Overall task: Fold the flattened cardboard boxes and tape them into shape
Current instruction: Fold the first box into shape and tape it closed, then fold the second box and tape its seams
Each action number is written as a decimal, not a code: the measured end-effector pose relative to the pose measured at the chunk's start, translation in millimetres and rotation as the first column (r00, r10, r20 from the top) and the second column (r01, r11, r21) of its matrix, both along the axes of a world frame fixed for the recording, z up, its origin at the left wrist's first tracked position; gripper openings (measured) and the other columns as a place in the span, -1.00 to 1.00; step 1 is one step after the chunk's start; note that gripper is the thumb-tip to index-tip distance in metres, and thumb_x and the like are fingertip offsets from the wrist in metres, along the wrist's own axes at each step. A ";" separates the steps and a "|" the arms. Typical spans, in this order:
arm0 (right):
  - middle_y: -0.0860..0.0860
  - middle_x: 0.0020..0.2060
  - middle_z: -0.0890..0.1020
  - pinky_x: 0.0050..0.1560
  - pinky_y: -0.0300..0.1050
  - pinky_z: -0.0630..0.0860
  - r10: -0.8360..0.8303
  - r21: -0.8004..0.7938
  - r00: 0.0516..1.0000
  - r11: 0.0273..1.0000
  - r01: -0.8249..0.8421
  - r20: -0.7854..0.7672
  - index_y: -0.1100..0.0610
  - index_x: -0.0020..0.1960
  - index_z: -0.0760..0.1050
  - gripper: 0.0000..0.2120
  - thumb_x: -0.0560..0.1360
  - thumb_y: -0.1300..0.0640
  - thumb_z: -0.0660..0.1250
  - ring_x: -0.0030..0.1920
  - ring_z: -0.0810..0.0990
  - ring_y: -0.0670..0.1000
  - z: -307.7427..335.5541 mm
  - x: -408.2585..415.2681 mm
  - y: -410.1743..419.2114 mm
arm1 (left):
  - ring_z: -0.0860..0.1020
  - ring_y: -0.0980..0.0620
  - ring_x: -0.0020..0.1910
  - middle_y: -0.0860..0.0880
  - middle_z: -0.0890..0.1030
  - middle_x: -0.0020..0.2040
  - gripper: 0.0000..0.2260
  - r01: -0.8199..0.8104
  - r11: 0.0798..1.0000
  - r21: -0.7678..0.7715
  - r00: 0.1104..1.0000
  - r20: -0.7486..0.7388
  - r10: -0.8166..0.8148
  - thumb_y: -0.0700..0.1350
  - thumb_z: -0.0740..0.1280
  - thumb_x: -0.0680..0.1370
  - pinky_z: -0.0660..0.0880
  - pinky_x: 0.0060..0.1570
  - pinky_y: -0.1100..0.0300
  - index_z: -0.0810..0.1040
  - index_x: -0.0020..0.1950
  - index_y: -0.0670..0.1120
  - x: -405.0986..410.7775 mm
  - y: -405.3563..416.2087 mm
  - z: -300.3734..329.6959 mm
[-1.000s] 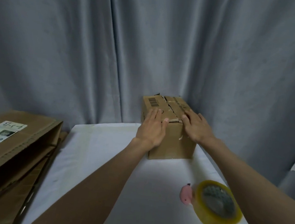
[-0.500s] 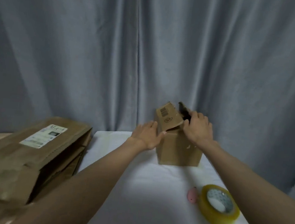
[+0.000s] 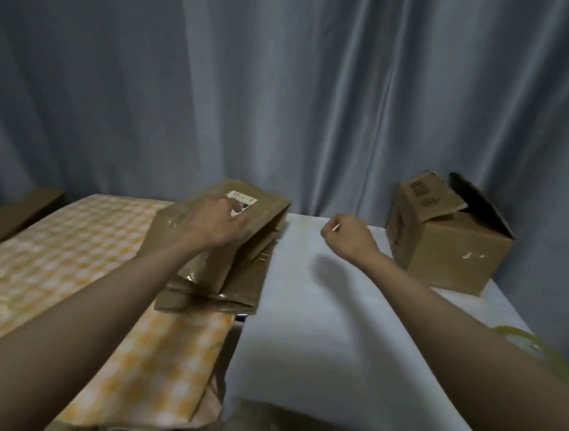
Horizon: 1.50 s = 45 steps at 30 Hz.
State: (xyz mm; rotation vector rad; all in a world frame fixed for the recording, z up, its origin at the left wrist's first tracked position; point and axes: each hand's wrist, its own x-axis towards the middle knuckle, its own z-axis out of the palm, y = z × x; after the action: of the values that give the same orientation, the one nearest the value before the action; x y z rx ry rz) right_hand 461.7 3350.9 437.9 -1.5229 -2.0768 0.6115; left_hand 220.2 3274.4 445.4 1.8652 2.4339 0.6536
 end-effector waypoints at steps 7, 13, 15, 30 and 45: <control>0.29 0.13 0.63 0.23 0.18 0.53 0.160 -0.234 0.986 0.958 -0.167 -0.049 0.18 -0.11 0.54 -0.83 0.56 0.20 0.19 0.17 0.59 0.31 -53.3 -98.7 -12.2 | 0.45 -0.17 0.30 -0.18 0.52 0.31 -0.61 -0.036 0.996 -0.080 0.999 0.030 0.038 0.10 0.25 0.62 0.32 0.24 0.08 0.50 0.33 -0.12 -54.6 -28.4 -33.8; 0.31 0.18 0.61 0.23 0.16 0.54 0.003 -0.328 0.994 0.944 -0.039 -0.110 0.30 0.17 0.55 -0.73 0.57 0.17 0.23 0.20 0.58 0.30 -95.1 -136.8 4.5 | 0.21 -0.19 0.49 -0.15 0.26 0.48 -0.19 -0.075 0.975 -0.211 0.997 -0.031 0.070 0.49 0.15 0.45 0.15 0.44 -0.05 0.29 0.50 -0.05 -41.1 -13.2 -61.7; 0.29 0.19 0.61 0.20 0.09 0.54 -0.053 -0.366 0.990 0.930 0.001 -0.133 0.25 0.11 0.54 -0.80 0.57 0.15 0.26 0.20 0.58 0.27 -100.7 -144.9 11.1 | 0.18 -0.24 0.49 -0.16 0.21 0.47 -0.07 -0.113 0.959 -0.260 0.993 -0.058 0.101 0.55 0.17 0.36 0.18 0.43 -0.12 0.24 0.50 -0.08 -33.4 -2.1 -70.9; 0.15 -0.19 0.51 -0.32 -0.10 0.52 -0.215 -0.249 0.584 0.968 0.022 -0.783 0.11 -0.07 0.33 -0.89 0.59 0.18 0.24 -0.30 0.50 0.06 -17.1 -85.1 13.5 | 0.52 -0.21 0.17 -0.11 0.56 0.22 -0.56 -0.071 0.947 0.314 0.992 0.118 0.036 0.11 0.32 0.45 0.46 0.10 0.01 0.51 0.28 -0.04 43.0 9.5 17.2; -0.02 -0.38 0.48 -0.56 -0.29 0.32 -0.272 -0.153 0.642 0.960 0.235 -0.717 0.14 -0.07 0.48 -0.93 0.58 0.20 0.25 -0.52 0.40 -0.16 -19.7 120.6 -31.3 | 0.63 0.12 -0.23 0.03 0.65 -0.18 -0.67 0.161 0.980 0.119 0.642 0.741 -0.195 0.20 0.41 0.29 0.59 -0.38 0.18 0.59 -0.10 0.00 168.3 -2.6 -1.2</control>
State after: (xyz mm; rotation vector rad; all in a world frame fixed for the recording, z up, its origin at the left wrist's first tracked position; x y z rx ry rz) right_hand 582.3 3319.7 418.2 -1.2528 -1.2062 0.9705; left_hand 388.4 3271.9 444.1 1.3851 1.6715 1.1752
